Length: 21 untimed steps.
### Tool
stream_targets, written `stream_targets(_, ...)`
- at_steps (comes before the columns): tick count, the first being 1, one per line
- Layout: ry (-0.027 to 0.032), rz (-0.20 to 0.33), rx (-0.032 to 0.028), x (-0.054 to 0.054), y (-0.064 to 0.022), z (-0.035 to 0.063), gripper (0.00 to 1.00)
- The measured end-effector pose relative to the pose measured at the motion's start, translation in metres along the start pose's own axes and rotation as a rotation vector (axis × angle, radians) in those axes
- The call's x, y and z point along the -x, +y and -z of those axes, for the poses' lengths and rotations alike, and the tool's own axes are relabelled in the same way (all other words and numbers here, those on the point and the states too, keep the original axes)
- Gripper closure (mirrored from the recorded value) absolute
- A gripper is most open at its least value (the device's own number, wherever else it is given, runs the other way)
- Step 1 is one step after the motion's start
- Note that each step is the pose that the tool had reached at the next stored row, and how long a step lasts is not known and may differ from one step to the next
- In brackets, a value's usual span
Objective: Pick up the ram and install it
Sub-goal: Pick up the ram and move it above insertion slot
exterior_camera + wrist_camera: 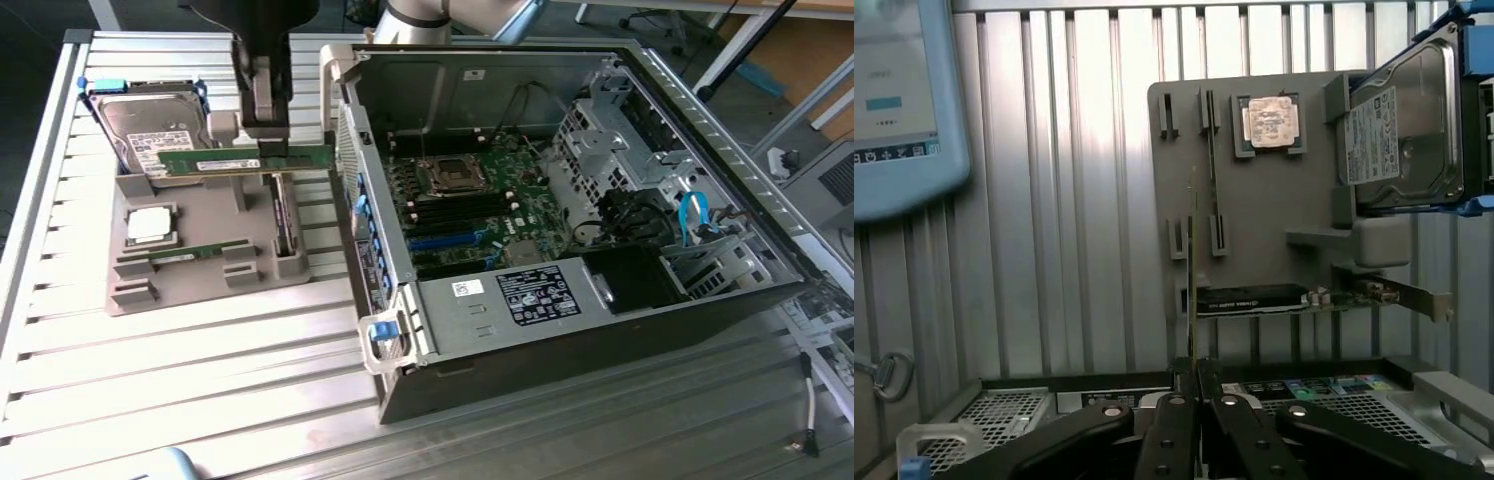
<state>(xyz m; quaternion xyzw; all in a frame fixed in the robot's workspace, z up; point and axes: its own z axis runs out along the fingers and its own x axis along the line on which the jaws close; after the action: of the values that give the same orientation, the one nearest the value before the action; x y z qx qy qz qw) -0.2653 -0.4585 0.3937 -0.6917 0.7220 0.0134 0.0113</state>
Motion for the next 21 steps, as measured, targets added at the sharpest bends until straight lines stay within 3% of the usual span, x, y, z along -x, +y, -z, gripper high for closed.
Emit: stream_targets(21, 0.0001, 0.000, 0.0001, 0.000, -0.0437, 0.0002, 0.88)
